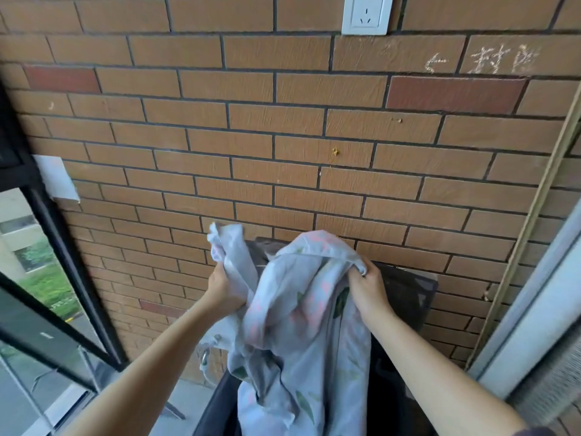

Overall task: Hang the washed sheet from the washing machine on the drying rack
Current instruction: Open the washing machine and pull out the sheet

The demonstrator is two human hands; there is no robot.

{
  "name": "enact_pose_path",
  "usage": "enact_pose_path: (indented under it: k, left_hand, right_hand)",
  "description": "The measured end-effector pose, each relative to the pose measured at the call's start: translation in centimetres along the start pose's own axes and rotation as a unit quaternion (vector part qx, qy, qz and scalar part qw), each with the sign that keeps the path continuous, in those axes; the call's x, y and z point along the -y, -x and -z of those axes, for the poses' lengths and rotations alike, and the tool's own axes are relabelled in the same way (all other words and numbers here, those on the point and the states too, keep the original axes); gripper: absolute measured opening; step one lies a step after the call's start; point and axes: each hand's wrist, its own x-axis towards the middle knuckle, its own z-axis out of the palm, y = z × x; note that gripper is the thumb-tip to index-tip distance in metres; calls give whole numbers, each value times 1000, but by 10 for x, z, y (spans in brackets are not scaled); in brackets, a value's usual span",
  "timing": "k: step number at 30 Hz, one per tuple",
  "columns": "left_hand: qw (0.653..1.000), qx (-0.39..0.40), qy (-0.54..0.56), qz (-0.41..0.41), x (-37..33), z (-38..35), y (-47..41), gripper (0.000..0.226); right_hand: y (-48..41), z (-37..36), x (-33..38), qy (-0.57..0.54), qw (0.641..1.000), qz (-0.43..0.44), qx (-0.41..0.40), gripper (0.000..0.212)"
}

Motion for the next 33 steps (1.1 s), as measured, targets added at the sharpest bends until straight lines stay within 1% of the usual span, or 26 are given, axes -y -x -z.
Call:
enact_pose_path:
  k: [2,3,4,5,6,7,8,9,10,11,13,14,16,18,19,20,22,24,27,29,30,31,33]
  left_hand:
    - [995,-51,67,-57,-54,24,43,78]
    - [987,-67,107,-97,-71,33,53,81]
    - [982,-46,127,-129,-90,43,68,85]
    - [979,-5,132,-156,-102,48,76,91]
    - [977,47,110,-175,-112,48,81,98]
    - [976,89,57,-193,-118,43,84,107]
    - [970,113,-2,-215,-122,33,84,114]
    - [962,125,-36,-240,-123,22,80,118]
    - [956,138,-39,-256,-125,11,81,115]
    - [956,153,-15,-251,-126,0,82,107]
    - [961,158,77,-212,-128,-18,83,79]
    - [964,140,124,-190,-132,-26,86,66]
    - [967,78,192,-146,-136,-39,88,47]
    - [967,26,229,-112,-140,-47,90,37]
    - [966,11,237,-104,-141,-48,92,35]
    - [965,0,241,-100,-143,-47,93,35]
    - [962,-26,255,-94,-148,-39,91,38]
    - [955,-47,272,-104,-160,-23,89,44]
    - [943,-73,304,-111,-186,4,86,40]
    - [935,-77,331,-104,-202,20,88,32]
    - [931,-79,340,-103,-207,27,89,29]
    - [929,-79,347,-104,-211,31,90,30]
    - [925,-77,358,-103,-212,38,93,35]
  right_hand:
    - [-7,-3,18,-10,1000,23,4,28]
    - [-10,-5,26,-13,999,33,13,29]
    - [-12,-6,33,-15,999,40,24,28]
    - [-13,-8,39,-19,998,45,34,28]
    - [-14,-11,46,-24,998,52,41,27]
    - [-16,-15,53,-29,997,61,43,26]
    - [-16,-18,62,-36,996,74,47,25]
    - [-17,-23,71,-39,994,92,53,23]
    - [-16,-28,82,-38,991,113,65,20]
    - [-16,-34,91,-36,988,132,77,19]
    - [-14,-43,103,-24,983,156,89,20]
    - [-13,-46,108,-16,982,164,88,20]
    - [-14,-46,112,1,982,167,87,18]
    - [-14,-39,107,17,984,150,100,15]
    - [-14,-33,101,13,983,143,110,14]
    - [-13,-25,94,2,983,137,125,22]
    - [-8,-8,74,2,980,115,163,51]
    - [0,6,47,31,978,60,196,80]
    - [21,11,0,26,971,-20,236,104]
    - [34,3,-28,15,966,-57,253,110]
    - [38,-3,-38,19,968,-62,243,106]
    - [40,-11,-44,28,973,-68,219,91]
    - [41,-24,-44,58,985,-83,139,35]
